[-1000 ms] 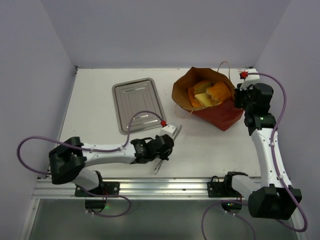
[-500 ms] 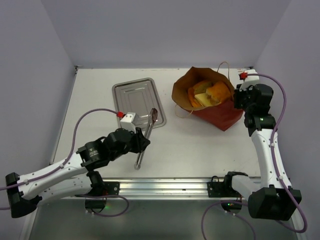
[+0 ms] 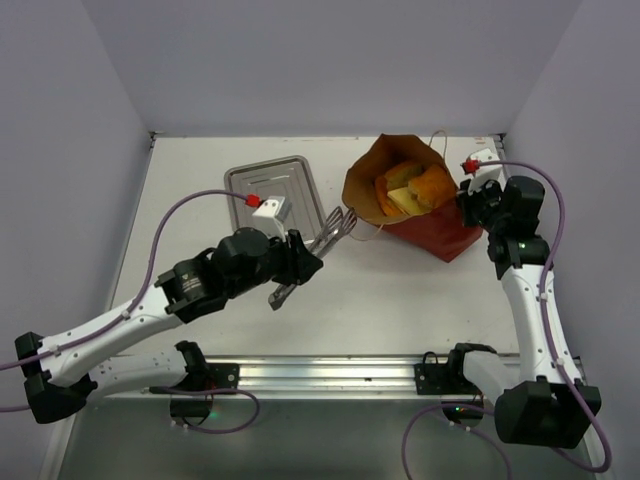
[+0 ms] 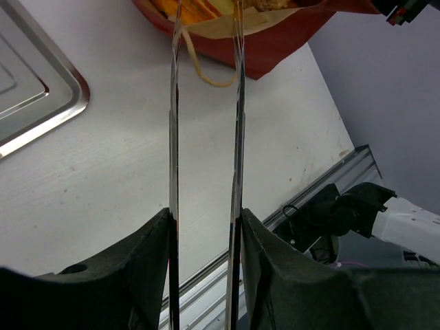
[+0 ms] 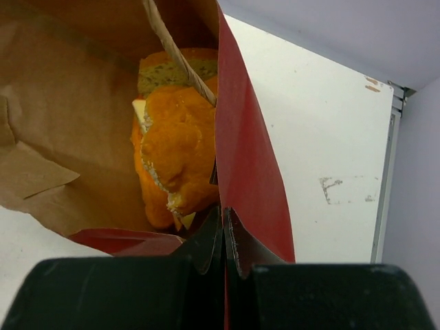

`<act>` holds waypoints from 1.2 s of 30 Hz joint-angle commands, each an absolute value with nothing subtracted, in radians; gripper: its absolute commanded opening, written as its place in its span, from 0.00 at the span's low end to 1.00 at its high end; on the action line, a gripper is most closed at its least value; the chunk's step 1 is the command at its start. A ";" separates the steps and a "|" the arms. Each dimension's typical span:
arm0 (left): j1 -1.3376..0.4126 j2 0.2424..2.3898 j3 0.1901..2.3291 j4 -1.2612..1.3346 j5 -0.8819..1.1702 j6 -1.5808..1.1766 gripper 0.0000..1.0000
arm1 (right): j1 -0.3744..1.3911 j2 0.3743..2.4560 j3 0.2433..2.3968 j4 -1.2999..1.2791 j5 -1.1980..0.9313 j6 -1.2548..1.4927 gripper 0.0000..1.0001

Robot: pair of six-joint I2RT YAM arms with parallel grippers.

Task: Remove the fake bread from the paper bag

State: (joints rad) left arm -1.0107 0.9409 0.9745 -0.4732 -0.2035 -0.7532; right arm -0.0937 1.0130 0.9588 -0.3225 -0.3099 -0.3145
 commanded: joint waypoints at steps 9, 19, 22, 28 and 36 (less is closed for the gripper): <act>-0.966 1.081 1.094 -0.281 0.023 -0.745 0.46 | -0.095 0.980 0.890 -0.440 -0.521 -0.583 0.00; -0.871 1.147 1.045 -0.169 0.189 -0.738 0.46 | -0.094 0.943 0.930 -0.557 -0.607 -0.618 0.00; -0.850 1.184 1.037 -0.138 0.233 -0.745 0.46 | -0.094 0.936 0.954 -0.580 -0.617 -0.591 0.00; -0.838 1.227 0.964 -0.086 0.271 -0.785 0.47 | -0.094 0.928 0.951 -0.540 -0.595 -0.485 0.00; -0.833 1.180 0.790 0.032 0.291 -0.856 0.47 | -0.095 0.940 0.939 -0.472 -0.572 -0.351 0.00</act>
